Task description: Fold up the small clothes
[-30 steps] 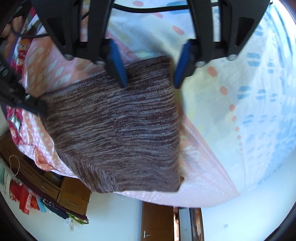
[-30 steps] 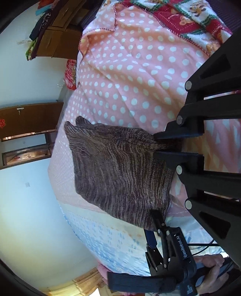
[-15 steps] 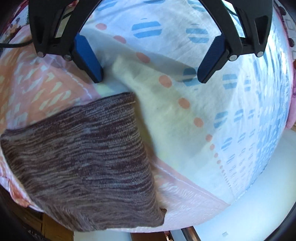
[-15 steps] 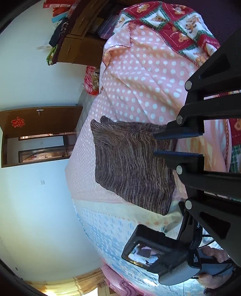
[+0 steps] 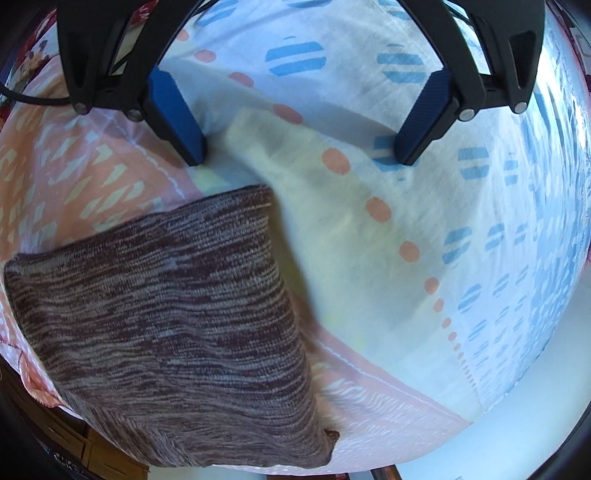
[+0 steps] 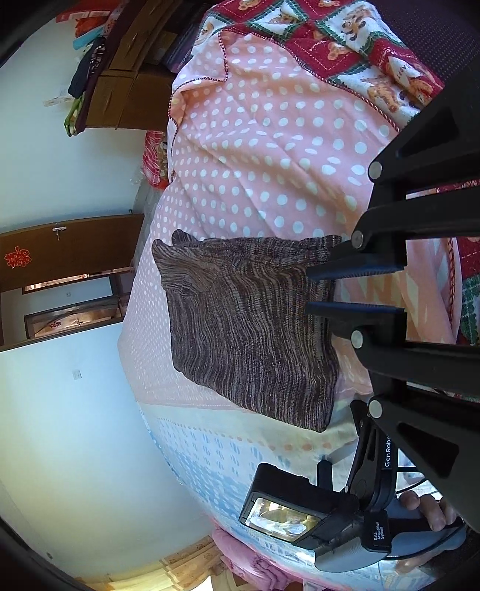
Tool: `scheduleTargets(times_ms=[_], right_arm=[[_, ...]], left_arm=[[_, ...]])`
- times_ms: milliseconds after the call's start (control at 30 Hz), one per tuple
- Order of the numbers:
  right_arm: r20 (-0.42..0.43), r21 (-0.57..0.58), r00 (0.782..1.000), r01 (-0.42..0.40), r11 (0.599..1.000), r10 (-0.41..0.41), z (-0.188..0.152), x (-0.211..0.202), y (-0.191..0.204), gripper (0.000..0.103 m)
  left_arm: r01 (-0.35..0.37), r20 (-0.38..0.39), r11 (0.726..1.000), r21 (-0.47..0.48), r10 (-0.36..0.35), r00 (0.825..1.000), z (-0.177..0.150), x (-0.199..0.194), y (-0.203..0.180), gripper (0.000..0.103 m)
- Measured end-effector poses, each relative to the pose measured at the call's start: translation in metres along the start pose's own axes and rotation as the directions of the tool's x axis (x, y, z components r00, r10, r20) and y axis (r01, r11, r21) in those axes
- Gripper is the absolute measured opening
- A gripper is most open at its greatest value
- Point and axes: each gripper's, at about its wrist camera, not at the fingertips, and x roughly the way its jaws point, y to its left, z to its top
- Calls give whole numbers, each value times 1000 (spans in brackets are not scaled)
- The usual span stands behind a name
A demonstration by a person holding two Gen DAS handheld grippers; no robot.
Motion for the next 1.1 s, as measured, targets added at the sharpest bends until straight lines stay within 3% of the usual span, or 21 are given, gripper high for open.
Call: scheduleTargets(times_ms=[133, 267, 300, 367, 400, 467, 500, 533, 567, 600, 667, 733, 800, 900, 1033, 1100], right_arm=[[4, -12, 1000, 7, 1000, -7, 2, -3, 2, 12], [35, -66, 999, 18, 998, -15, 9, -21, 12, 12], [47, -81, 999, 24, 996, -20, 10, -29, 15, 12], [83, -123, 996, 47, 991, -36, 13, -48, 23, 12], [99, -137, 994, 56, 989, -43, 14, -56, 26, 12], [142, -157, 989, 70, 985, -47, 16, -76, 32, 18], [161, -160, 986, 74, 984, -48, 17, -84, 34, 32], [186, -160, 982, 75, 984, -45, 18, -95, 36, 51], [212, -157, 977, 73, 985, -39, 20, -105, 38, 59], [234, -155, 972, 67, 986, -30, 21, -113, 40, 66], [281, -161, 960, 57, 985, -10, 27, -133, 46, 66], [314, -168, 949, 46, 985, 9, 34, -150, 51, 67], [344, -178, 939, 42, 983, 23, 39, -165, 56, 68], [409, -177, 912, 59, 982, 19, 43, -188, 62, 81], [491, -183, 871, 88, 979, 14, 41, -206, 73, 85], [502, -180, 865, 99, 979, 5, 39, -207, 78, 87]], left_arm=[[0, 97, 995, 100, -9, 995, -3, 6, -13, 103], [-19, 83, 993, 118, 10, 997, 4, 4, -19, 103], [-23, 106, 994, 106, 11, 994, 4, -2, -19, 100], [-24, 202, 997, 67, 10, 979, 3, -26, -19, 78], [-11, 247, 998, 58, -3, 969, 2, -41, -21, 78], [-14, 376, 999, 43, -4, 927, -7, -78, -22, 80], [-37, 436, 999, 32, 19, 900, -12, -96, -23, 83], [-64, 509, 998, 12, 49, 859, -20, -118, -24, 94], [-77, 561, 997, -6, 67, 825, -27, -133, -24, 103], [-83, 612, 996, -24, 80, 787, -33, -149, -22, 103], [-70, 696, 996, -48, 84, 713, -46, -180, -21, 103], [-61, 737, 995, -75, 96, 669, -54, -204, -20, 103], [-48, 754, 994, -97, 105, 649, -56, -220, -19, 103], [1, 773, 992, -130, 100, 627, -60, -240, -12, 103], [53, 778, 982, -182, 111, 619, -74, -255, 9, 103], [70, 778, 974, -216, 128, 615, -78, -253, 13, 103]])
